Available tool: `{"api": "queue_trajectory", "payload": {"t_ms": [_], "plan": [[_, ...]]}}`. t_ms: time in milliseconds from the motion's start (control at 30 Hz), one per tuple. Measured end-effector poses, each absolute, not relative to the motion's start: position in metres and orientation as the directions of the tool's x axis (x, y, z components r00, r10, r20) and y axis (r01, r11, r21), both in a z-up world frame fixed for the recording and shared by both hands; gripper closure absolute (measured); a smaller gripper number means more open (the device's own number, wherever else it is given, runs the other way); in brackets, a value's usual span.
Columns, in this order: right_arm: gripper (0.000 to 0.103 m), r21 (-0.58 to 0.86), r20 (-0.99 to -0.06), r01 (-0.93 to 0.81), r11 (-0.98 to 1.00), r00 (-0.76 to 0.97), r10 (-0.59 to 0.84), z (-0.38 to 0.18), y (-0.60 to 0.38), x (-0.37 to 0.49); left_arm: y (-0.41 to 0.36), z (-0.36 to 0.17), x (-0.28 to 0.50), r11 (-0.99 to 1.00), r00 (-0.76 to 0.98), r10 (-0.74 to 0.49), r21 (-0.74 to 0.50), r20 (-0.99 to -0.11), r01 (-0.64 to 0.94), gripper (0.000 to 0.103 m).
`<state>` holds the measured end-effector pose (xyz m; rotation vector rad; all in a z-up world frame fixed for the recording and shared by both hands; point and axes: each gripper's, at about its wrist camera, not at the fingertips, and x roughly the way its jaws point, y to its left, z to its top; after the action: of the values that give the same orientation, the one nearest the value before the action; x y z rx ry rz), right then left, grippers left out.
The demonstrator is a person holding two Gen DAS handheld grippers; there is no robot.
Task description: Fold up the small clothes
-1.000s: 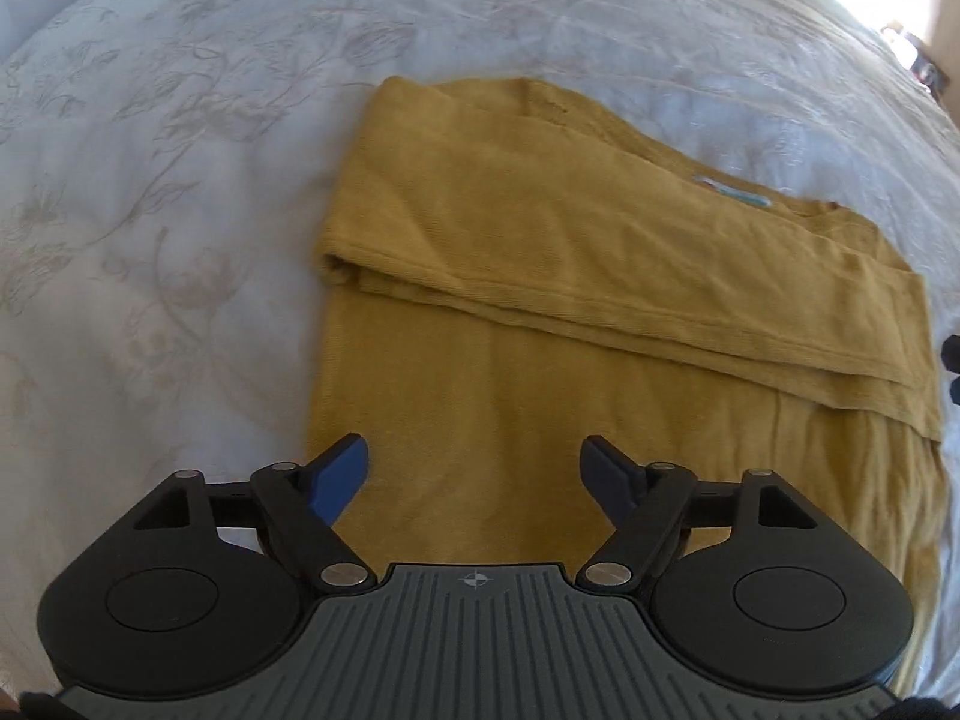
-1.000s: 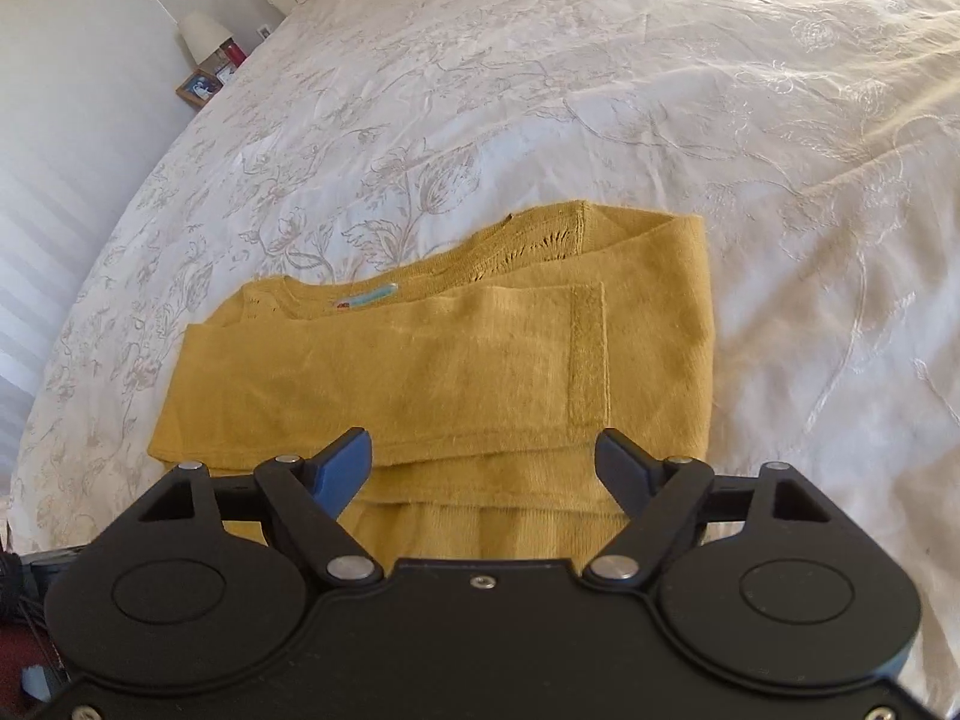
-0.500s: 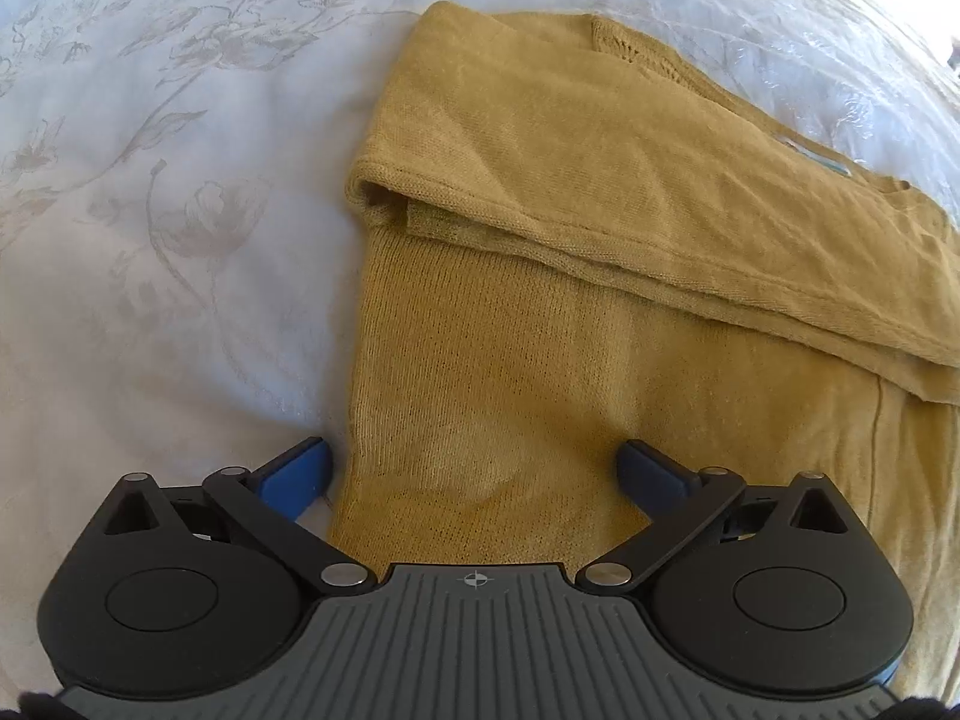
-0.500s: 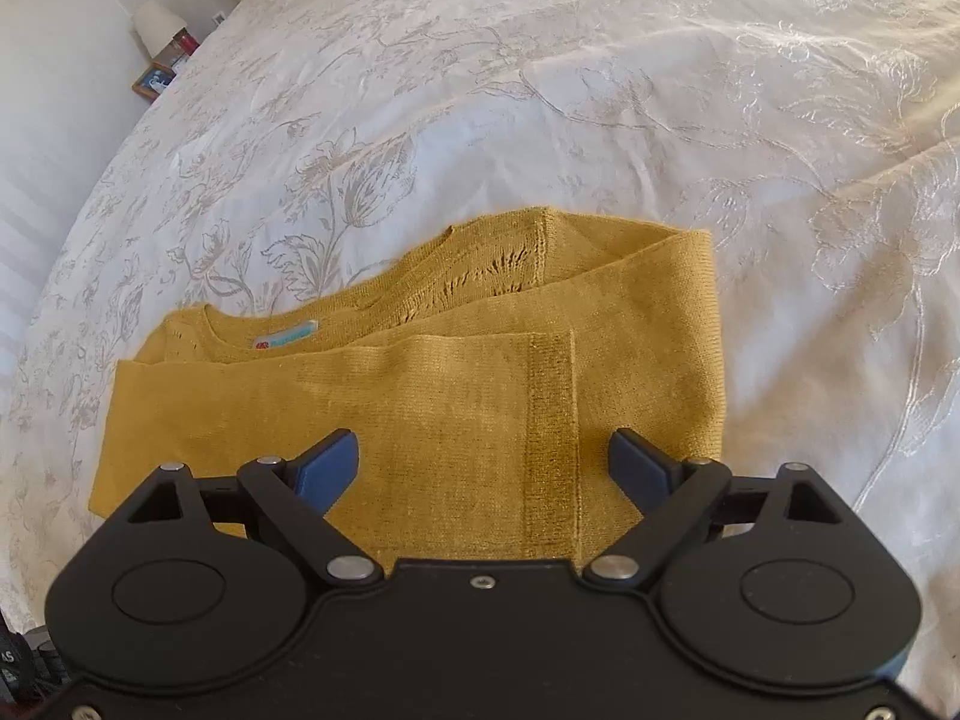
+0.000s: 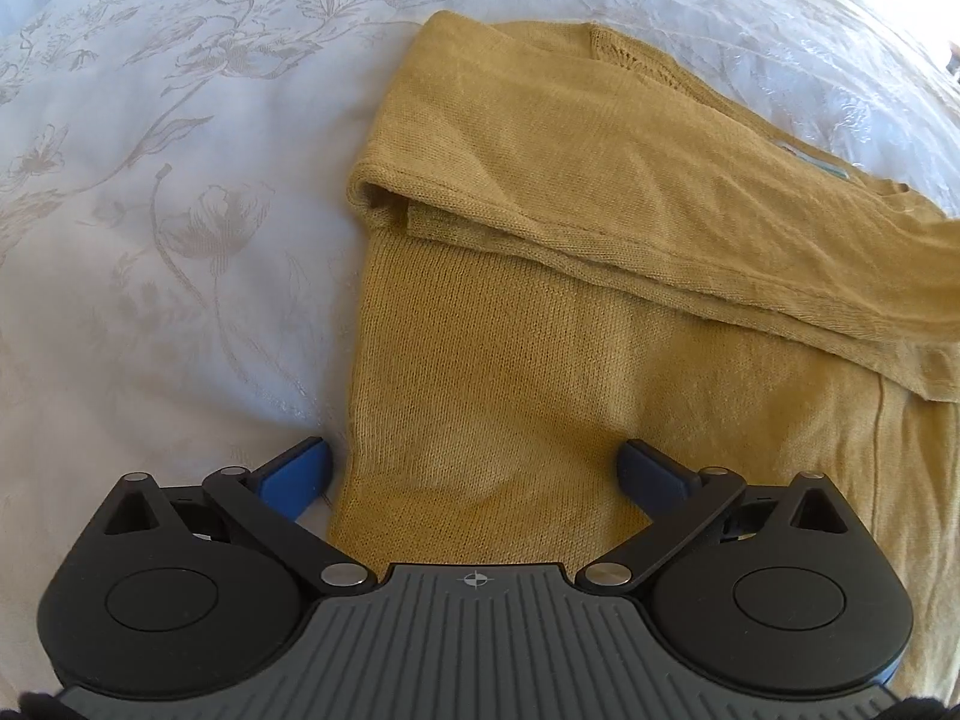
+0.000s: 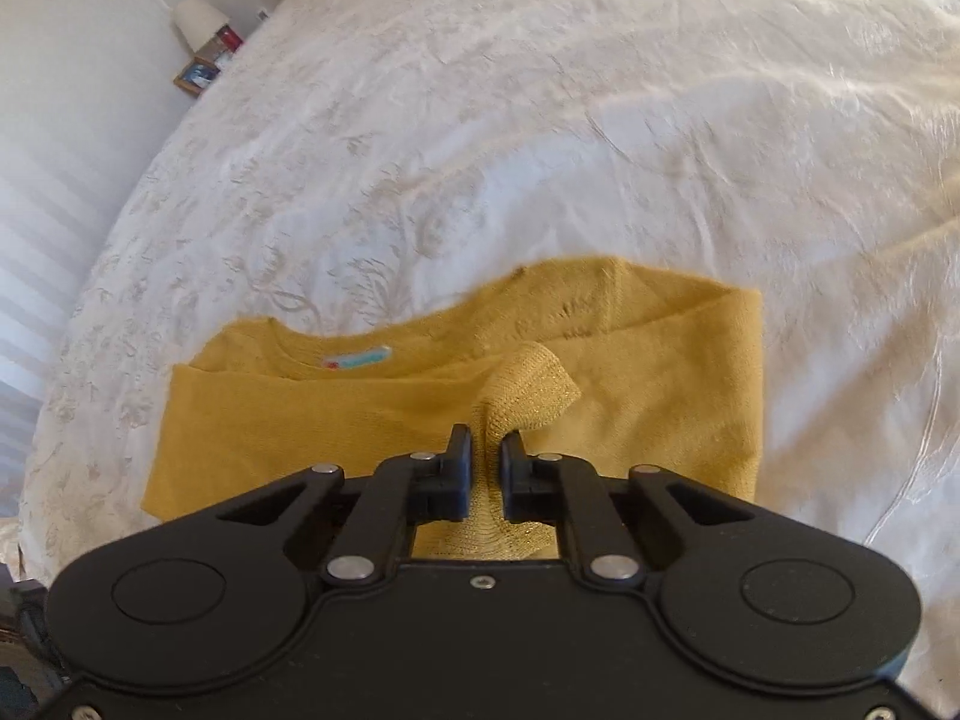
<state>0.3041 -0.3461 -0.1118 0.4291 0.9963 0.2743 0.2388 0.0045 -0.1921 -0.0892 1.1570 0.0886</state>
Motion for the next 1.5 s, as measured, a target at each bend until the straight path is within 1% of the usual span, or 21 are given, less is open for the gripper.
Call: {"api": "queue_trajectory", "payload": {"t_ms": [67,133,233,367,433,467,500,533,567,600,767,800,833,900,1033,1100,1167,1267,1367,1433,1500], "plan": [[0.087,0.412,-0.748,-0.048,0.91,0.552,0.368,-0.089,-0.347,0.298,0.005,-0.192,0.24,0.993,0.397,0.023,-0.025,-0.917,-0.116,0.0],[0.087,0.357,-0.772,-0.018,0.934,0.557,0.306,-0.088,-0.353,0.296,0.005,-0.192,0.241,0.993,0.4,0.024,-0.025,-0.916,-0.117,0.0],[0.087,0.234,-0.844,0.028,0.972,0.502,0.188,-0.115,-0.36,0.304,0.004,-0.193,0.239,0.993,0.407,0.027,-0.023,-0.913,-0.117,0.0],[0.085,0.23,-0.872,0.044,0.972,0.454,0.185,-0.139,-0.364,0.307,0.005,-0.193,0.239,0.993,0.404,0.021,-0.026,-0.915,-0.111,0.0],[0.077,0.205,-0.878,0.042,0.978,0.449,0.165,-0.142,-0.361,0.307,0.006,-0.192,0.239,0.994,0.401,0.02,-0.027,-0.916,-0.109,0.0],[0.077,0.188,-0.88,0.041,0.981,0.45,0.15,-0.143,-0.359,0.307,0.006,-0.191,0.24,0.994,0.399,0.017,-0.027,-0.917,-0.106,0.0],[0.073,0.17,-0.882,0.043,0.985,0.453,0.132,-0.143,-0.358,0.305,0.006,-0.19,0.24,0.994,0.397,0.014,-0.029,-0.918,-0.103,0.0],[0.061,0.162,-0.88,0.046,0.986,0.458,0.123,-0.143,-0.358,0.304,0.006,-0.187,0.241,0.995,0.397,0.014,-0.028,-0.918,-0.099,0.0],[0.055,0.159,-0.877,0.052,0.986,0.466,0.117,-0.142,-0.358,0.302,0.005,-0.182,0.241,0.996,0.402,0.017,-0.022,-0.915,-0.091,0.0],[0.046,0.157,-0.873,0.055,0.986,0.475,0.113,-0.14,-0.359,0.299,0.003,-0.177,0.24,0.997,0.416,0.023,-0.012,-0.909,-0.08,0.0],[0.042,0.133,-0.849,0.035,0.99,0.52,0.096,-0.126,-0.353,0.29,-0.021,-0.133,0.248,0.998,0.554,0.013,0.042,-0.832,0.04,0.0],[0.039,0.136,-0.844,0.029,0.99,0.527,0.1,-0.125,-0.351,0.289,-0.027,-0.127,0.255,0.997,0.575,0.011,0.053,-0.818,0.057,0.0],[0.036,0.144,-0.839,0.02,0.989,0.533,0.112,-0.124,-0.348,0.289,-0.03,-0.123,0.263,0.996,0.585,0.005,0.054,-0.811,0.066,0.0],[0.036,0.169,-0.834,-0.006,0.986,0.532,0.147,-0.124,-0.34,0.291,-0.035,-0.122,0.283,0.997,0.59,-0.01,0.037,-0.808,0.068,0.0],[0.034,0.205,-0.833,-0.053,0.977,0.515,0.202,-0.13,-0.323,0.298,-0.042,-0.134,0.325,0.996,0.56,0.031,0.07,-0.828,0.049,0.0],[0.029,0.217,-0.843,-0.043,0.975,0.496,0.209,-0.137,-0.321,0.302,-0.042,-0.145,0.34,0.994,0.522,0.064,0.1,-0.851,0.04,0.0],[0.029,0.208,-0.868,-0.017,0.978,0.458,0.193,-0.148,-0.321,0.307,-0.037,-0.158,0.347,0.991,0.457,0.099,0.128,-0.884,0.032,0.0],[0.028,0.205,-0.898,0.02,0.979,0.401,0.18,-0.163,-0.324,0.308,-0.028,-0.171,0.355,0.995,0.382,0.081,0.094,-0.921,0.015,0.0],[0.021,0.212,-0.904,0.015,0.977,0.383,0.19,-0.169,-0.322,0.31,-0.022,-0.174,0.355,0.997,0.357,0.067,0.071,-0.932,0.0,0.0],[0.008,0.22,-0.909,0.003,0.975,0.364,0.204,-0.172,-0.318,0.313,-0.021,-0.177,0.356,0.998,0.345,0.061,0.064,-0.937,-0.003,0.0],[0.0,0.232,-0.916,-0.01,0.973,0.335,0.222,-0.176,-0.312,0.319,-0.018,-0.18,0.357,0.999,0.334,0.05,0.049,-0.941,-0.01,0.0]]}}
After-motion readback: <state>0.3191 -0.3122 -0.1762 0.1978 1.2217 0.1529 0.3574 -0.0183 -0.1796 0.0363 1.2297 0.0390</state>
